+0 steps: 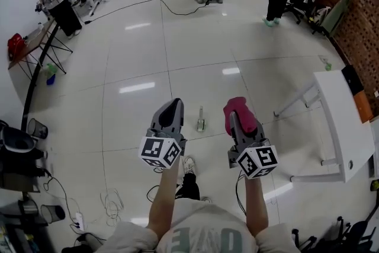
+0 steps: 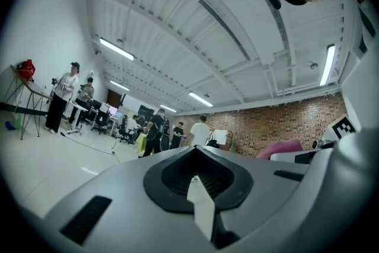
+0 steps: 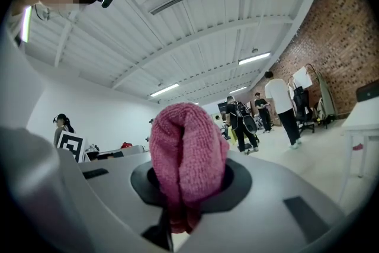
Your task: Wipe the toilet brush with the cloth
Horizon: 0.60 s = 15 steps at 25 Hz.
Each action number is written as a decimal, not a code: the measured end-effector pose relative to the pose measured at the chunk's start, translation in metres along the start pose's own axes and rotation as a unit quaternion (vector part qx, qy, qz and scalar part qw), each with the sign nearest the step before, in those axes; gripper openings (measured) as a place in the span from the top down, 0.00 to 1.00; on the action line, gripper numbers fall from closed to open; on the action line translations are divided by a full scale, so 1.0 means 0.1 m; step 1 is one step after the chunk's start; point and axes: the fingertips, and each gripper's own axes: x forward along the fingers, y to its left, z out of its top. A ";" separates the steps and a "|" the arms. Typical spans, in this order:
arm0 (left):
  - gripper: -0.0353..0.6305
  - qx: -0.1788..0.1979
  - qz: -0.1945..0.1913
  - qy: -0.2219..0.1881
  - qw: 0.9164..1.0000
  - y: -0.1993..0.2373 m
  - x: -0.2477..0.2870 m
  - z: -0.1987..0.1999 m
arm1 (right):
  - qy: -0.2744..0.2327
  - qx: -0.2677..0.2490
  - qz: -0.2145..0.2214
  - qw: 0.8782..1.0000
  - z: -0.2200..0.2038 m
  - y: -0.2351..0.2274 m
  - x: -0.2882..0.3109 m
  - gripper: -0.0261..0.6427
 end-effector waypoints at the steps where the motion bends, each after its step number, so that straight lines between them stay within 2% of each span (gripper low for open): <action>1: 0.94 0.002 0.002 0.001 1.000 -0.12 -0.14 -0.01 | -0.001 0.002 -0.002 1.000 0.00 0.02 -0.19 0.86; 5: 0.94 -0.002 0.016 0.004 1.000 -0.50 -0.70 0.01 | 0.008 -0.007 -0.017 1.000 -0.01 0.20 -0.83 0.86; 8: 0.94 -0.002 0.019 0.003 1.000 -0.70 -1.07 0.11 | 0.003 0.003 -0.011 1.000 0.04 0.40 -1.18 0.86; 15: 0.94 0.019 0.005 0.003 1.000 -0.82 -1.55 0.25 | -0.016 0.005 -0.022 1.000 0.03 0.73 -1.53 0.86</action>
